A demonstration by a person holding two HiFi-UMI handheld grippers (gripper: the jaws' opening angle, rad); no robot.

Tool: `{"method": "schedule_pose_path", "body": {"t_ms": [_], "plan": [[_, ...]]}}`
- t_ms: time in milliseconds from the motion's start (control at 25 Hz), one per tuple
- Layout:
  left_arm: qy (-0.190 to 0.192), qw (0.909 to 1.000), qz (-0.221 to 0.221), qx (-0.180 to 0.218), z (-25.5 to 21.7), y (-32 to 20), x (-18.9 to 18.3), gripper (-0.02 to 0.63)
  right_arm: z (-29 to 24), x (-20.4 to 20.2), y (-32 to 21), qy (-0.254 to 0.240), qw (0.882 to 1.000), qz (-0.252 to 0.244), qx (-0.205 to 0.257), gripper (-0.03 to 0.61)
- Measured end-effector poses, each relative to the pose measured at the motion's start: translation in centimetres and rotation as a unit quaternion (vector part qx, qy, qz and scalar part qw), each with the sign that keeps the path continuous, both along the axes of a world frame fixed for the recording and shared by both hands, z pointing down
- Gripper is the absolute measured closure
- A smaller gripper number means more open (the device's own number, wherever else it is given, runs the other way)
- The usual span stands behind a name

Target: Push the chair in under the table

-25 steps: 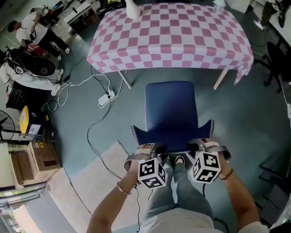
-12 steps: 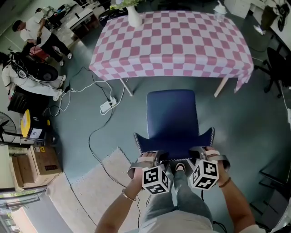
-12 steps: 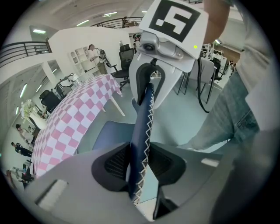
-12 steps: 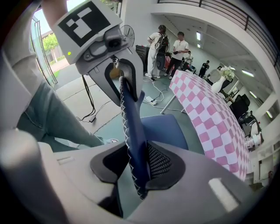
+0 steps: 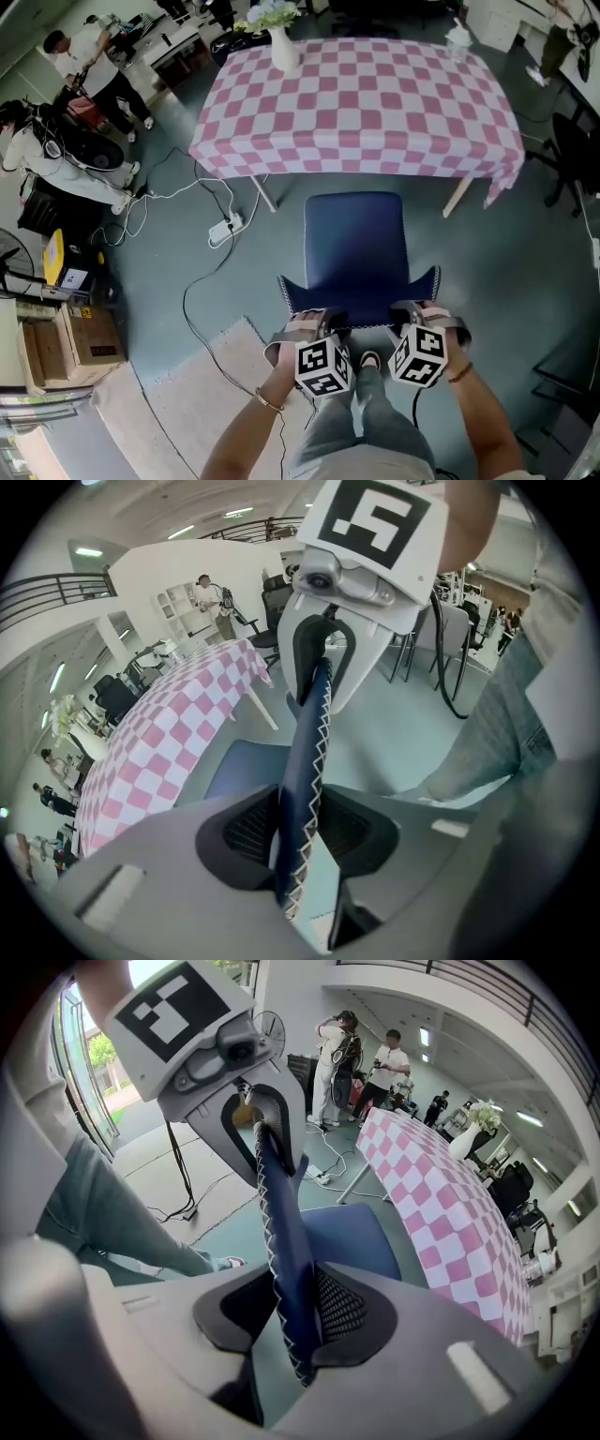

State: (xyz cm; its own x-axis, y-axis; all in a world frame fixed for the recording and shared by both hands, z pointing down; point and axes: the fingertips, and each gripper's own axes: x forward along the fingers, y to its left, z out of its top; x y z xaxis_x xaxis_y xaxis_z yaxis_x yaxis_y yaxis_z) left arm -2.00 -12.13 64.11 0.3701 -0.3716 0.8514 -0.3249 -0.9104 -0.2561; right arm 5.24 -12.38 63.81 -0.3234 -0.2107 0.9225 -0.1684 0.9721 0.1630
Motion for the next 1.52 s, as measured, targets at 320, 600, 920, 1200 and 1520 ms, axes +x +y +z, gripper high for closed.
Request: {"method": "schedule_pose_path", "body": {"t_ms": [320,600,920,1200,1520], "plan": [[0.004,1.0000,0.004,-0.006,-0.1,-1.4,0.0,0.500,-0.2,-0.2,-1.5,-0.002,1.000,-0.002,-0.005,0.459],[0.004,0.9999,-0.004,-0.009,0.0,-2.7,-0.4,0.497,-0.2,-0.5,-2.8,-0.004,1.000,0.002,0.008,0.457],[0.001,1.0000,-0.008,0.003,0.3,-7.5,-0.7,0.495,0.1,-0.8,-7.4,-0.004,1.000,0.007,0.015,0.457],[0.000,0.9999,-0.008,0.008,0.4,-12.2,-1.8,0.489,0.1,-1.8,-12.0,-0.005,1.000,0.012,0.021,0.457],[-0.003,0.9997,0.001,0.026,0.3,-15.7,-2.3,0.494,0.1,-2.3,-15.3,-0.006,1.000,0.015,0.020,0.457]]}}
